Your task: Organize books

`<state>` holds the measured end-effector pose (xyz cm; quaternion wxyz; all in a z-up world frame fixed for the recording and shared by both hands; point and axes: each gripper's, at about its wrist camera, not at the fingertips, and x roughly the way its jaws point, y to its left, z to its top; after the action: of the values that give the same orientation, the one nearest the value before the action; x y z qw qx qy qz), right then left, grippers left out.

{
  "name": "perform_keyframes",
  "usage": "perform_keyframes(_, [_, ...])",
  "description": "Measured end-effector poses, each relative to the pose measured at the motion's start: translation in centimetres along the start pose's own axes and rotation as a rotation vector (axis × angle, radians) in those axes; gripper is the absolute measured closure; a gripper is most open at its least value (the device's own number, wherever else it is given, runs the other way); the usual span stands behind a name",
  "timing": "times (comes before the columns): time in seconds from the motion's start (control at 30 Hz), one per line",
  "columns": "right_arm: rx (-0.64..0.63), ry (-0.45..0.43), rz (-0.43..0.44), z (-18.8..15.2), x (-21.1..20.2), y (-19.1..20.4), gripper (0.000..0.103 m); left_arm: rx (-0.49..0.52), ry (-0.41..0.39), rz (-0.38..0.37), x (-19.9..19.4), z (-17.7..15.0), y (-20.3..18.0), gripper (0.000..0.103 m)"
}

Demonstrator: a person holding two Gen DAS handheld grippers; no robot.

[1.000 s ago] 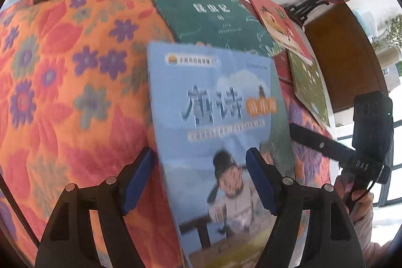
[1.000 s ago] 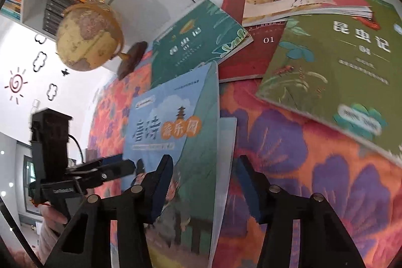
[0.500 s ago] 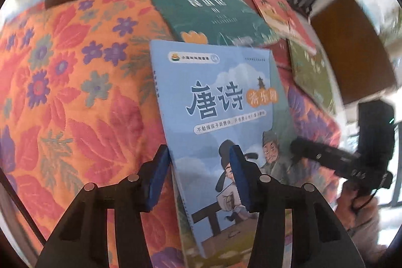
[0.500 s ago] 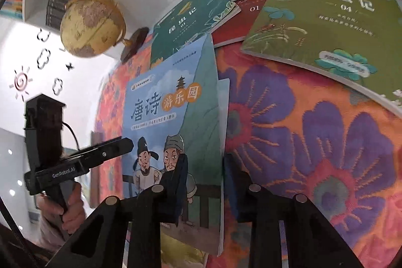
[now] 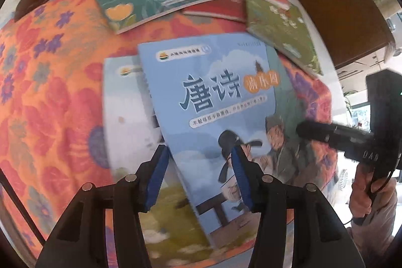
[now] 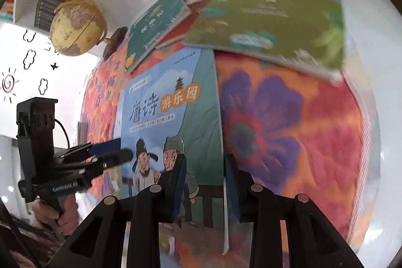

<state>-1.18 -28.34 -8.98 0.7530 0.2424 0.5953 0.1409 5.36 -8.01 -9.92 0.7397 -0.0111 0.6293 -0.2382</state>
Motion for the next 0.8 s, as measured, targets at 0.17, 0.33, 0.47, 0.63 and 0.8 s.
perform_keyframes(0.17, [0.034,0.068,0.125,-2.2,-0.5,-2.8,0.072,0.053,0.051,-0.100,0.6,0.3,-0.7,0.046])
perform_keyframes(0.33, [0.169,0.076,0.350,-1.7,0.6,-6.8,0.081,-0.067,0.111,-0.347,0.9,1.2,3.0,0.045])
perform_keyframes(0.47, [0.113,0.074,0.353,-1.3,0.6,-6.4,0.081,-0.185,0.153,-0.469,2.1,1.8,5.8,0.071])
perform_keyframes(0.63, [0.134,0.060,0.340,-1.3,0.5,-7.1,0.091,-0.312,0.208,-0.557,4.1,1.6,6.5,0.089])
perform_keyframes(0.8, [0.066,0.026,0.245,-1.4,-0.5,-5.2,0.091,-0.249,0.213,-0.366,2.3,2.0,4.4,0.086])
